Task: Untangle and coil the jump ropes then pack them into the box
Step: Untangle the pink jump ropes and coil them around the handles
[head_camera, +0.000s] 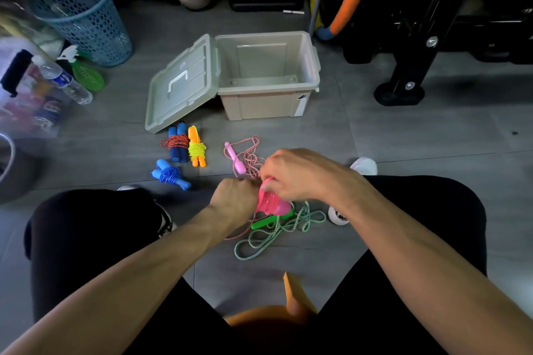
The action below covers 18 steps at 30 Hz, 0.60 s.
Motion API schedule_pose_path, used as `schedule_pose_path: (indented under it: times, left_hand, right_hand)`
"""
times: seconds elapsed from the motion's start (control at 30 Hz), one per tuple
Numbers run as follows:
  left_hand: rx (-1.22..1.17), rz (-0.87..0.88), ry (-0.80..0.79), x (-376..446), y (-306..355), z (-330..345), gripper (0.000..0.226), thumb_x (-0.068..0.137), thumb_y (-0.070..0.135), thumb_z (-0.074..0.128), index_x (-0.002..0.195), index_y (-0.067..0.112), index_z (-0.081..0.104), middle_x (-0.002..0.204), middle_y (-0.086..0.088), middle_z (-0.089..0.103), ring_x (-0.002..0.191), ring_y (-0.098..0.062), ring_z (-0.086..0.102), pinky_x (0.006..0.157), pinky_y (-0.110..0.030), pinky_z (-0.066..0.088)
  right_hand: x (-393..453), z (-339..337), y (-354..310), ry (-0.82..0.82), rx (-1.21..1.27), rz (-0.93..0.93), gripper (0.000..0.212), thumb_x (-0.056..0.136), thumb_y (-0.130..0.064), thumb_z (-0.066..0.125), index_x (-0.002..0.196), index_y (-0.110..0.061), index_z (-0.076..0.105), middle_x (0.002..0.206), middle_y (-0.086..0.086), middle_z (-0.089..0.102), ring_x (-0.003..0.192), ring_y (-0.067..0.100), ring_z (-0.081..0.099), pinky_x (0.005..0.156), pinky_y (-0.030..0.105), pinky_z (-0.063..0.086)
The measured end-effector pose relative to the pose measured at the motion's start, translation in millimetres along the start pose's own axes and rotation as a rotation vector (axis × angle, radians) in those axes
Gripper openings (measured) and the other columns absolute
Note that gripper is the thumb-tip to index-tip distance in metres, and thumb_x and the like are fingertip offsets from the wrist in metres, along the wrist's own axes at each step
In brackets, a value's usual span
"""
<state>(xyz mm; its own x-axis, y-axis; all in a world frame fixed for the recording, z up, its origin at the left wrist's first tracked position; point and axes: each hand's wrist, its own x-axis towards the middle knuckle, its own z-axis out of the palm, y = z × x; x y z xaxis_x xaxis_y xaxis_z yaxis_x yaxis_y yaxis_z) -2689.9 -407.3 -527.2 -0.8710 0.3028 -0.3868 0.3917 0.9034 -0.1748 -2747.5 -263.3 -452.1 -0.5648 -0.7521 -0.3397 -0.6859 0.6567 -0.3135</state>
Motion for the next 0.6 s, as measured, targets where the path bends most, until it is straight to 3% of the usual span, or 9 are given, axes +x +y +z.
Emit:
schedule_pose_path:
  times: [0.07, 0.17, 0.23, 0.3, 0.37, 0.47, 0.53, 0.6]
  left_hand:
    - [-0.042, 0.12, 0.142, -3, -1, -7, 0.021, 0.087, 0.01, 0.053, 0.108, 0.009, 0.058, 0.101, -0.008, 0.068, 0.089, -0.03, 0.065, 0.068, -0.033, 0.043]
    - [-0.014, 0.336, 0.38, 1, -16, 6, 0.024, 0.054, 0.02, 0.079, 0.072, 0.014, 0.064, 0.063, -0.001, 0.063, 0.062, -0.024, 0.061, 0.067, -0.031, 0.047]
    - [-0.067, 0.411, 0.469, 2, -24, 22, 0.02, 0.058, 0.026, 0.076, 0.073, 0.016, 0.067, 0.068, 0.002, 0.066, 0.074, -0.022, 0.063, 0.084, -0.035, 0.044]
    - [-0.272, 0.445, 0.528, -2, -27, 28, 0.022, 0.069, 0.022, 0.067, 0.09, 0.015, 0.067, 0.081, -0.001, 0.068, 0.083, -0.024, 0.064, 0.09, -0.038, 0.045]
    - [-0.496, 0.411, 0.544, -4, -28, 28, 0.034, 0.07, 0.015, 0.07, 0.103, 0.015, 0.062, 0.087, -0.005, 0.067, 0.081, -0.024, 0.063, 0.079, -0.033, 0.053]
    - [-0.769, 0.287, 0.551, -10, -29, 22, 0.047, 0.067, -0.001, 0.076, 0.105, 0.015, 0.055, 0.079, -0.009, 0.065, 0.07, -0.019, 0.059, 0.064, -0.025, 0.049]
    - [-0.919, 0.166, 0.59, -13, -30, 17, 0.036, 0.067, -0.006, 0.071, 0.097, 0.008, 0.058, 0.069, -0.006, 0.062, 0.063, -0.014, 0.053, 0.059, -0.019, 0.045]
    - [-1.045, 0.023, 0.643, -14, -31, 8, 0.021, 0.07, 0.003, 0.067, 0.089, 0.007, 0.059, 0.063, 0.005, 0.057, 0.058, -0.006, 0.052, 0.053, -0.015, 0.039]
  right_hand:
    - [5, -9, 16, 0.007, 0.1, 0.017, 0.02, 0.088, -0.037, 0.065, 0.08, -0.019, 0.069, 0.079, -0.001, 0.067, 0.074, 0.021, 0.062, 0.068, 0.038, 0.053]
    - [13, -18, 36, 0.026, 0.295, 0.044, 0.016, 0.076, -0.04, 0.078, 0.077, -0.024, 0.075, 0.071, 0.0, 0.069, 0.069, 0.02, 0.062, 0.066, 0.039, 0.052]
    - [18, -21, 47, 0.054, 0.411, 0.043, 0.015, 0.071, -0.037, 0.083, 0.076, -0.024, 0.077, 0.068, 0.003, 0.068, 0.062, 0.022, 0.056, 0.061, 0.037, 0.046]
    - [22, -19, 58, 0.041, 0.54, 0.055, 0.012, 0.072, -0.035, 0.084, 0.074, -0.025, 0.077, 0.061, 0.002, 0.061, 0.058, 0.018, 0.045, 0.057, 0.034, 0.035]
    - [23, -10, 68, 0.025, 0.646, 0.076, 0.009, 0.074, -0.036, 0.083, 0.073, -0.029, 0.077, 0.063, 0.001, 0.058, 0.061, 0.015, 0.042, 0.061, 0.031, 0.032]
    - [24, 2, 78, 0.045, 0.736, 0.118, 0.005, 0.077, -0.037, 0.079, 0.074, -0.033, 0.076, 0.067, 0.004, 0.058, 0.064, 0.015, 0.043, 0.064, 0.03, 0.032]
    - [23, 6, 82, 0.089, 0.778, 0.144, 0.002, 0.083, -0.029, 0.075, 0.082, -0.028, 0.076, 0.061, -0.003, 0.055, 0.057, 0.005, 0.042, 0.059, 0.025, 0.034]
    - [21, 12, 84, 0.14, 0.835, 0.157, 0.007, 0.088, -0.025, 0.071, 0.089, -0.019, 0.075, 0.058, -0.008, 0.055, 0.051, 0.001, 0.041, 0.053, 0.02, 0.035]
